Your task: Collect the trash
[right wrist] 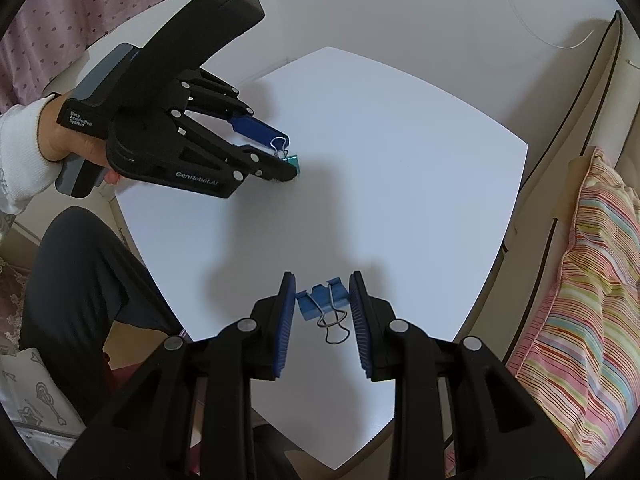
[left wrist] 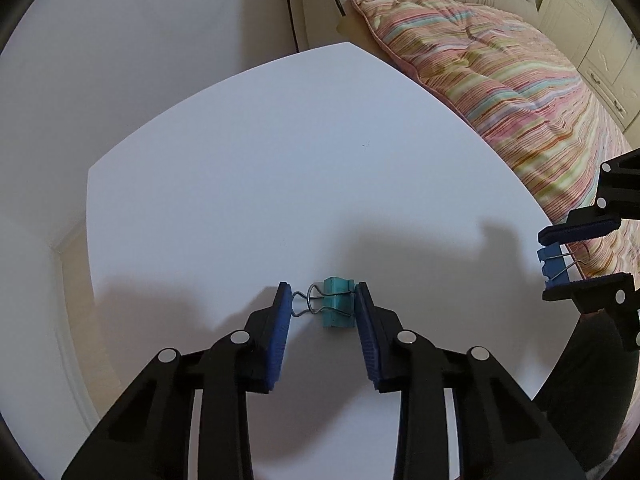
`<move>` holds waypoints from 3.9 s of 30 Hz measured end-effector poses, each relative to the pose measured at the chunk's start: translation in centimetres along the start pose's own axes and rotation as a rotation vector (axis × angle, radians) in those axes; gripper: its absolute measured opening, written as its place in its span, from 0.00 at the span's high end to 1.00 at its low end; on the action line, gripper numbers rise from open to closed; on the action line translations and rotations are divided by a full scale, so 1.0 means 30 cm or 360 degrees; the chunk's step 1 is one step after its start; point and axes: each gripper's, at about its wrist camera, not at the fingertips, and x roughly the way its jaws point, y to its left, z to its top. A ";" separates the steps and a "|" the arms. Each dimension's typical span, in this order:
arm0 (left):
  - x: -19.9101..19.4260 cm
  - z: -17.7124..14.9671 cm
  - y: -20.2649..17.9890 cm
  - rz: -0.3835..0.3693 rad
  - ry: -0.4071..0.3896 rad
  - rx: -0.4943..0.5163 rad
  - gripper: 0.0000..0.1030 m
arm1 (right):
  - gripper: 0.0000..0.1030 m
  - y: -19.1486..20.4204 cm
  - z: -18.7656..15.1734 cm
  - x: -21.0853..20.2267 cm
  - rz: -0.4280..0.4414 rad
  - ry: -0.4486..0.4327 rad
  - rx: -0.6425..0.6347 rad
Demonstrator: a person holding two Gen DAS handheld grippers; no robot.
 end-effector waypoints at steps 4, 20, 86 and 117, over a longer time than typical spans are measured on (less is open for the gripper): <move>-0.005 -0.009 -0.002 0.0003 -0.0011 0.0004 0.69 | 0.73 -0.003 0.000 0.004 0.0001 -0.0008 0.0003; -0.201 -0.123 -0.041 0.0005 -0.0180 -0.0028 0.69 | 0.73 0.059 0.004 -0.051 -0.0030 -0.0102 0.0000; -0.462 -0.676 -0.308 -0.0056 -0.0407 -0.0107 0.69 | 0.03 0.466 -0.357 -0.195 -0.0092 -0.0316 0.0279; -0.445 -0.643 -0.308 -0.0116 -0.0434 -0.0160 0.07 | 0.03 0.392 -0.372 -0.264 -0.0198 -0.0413 0.0430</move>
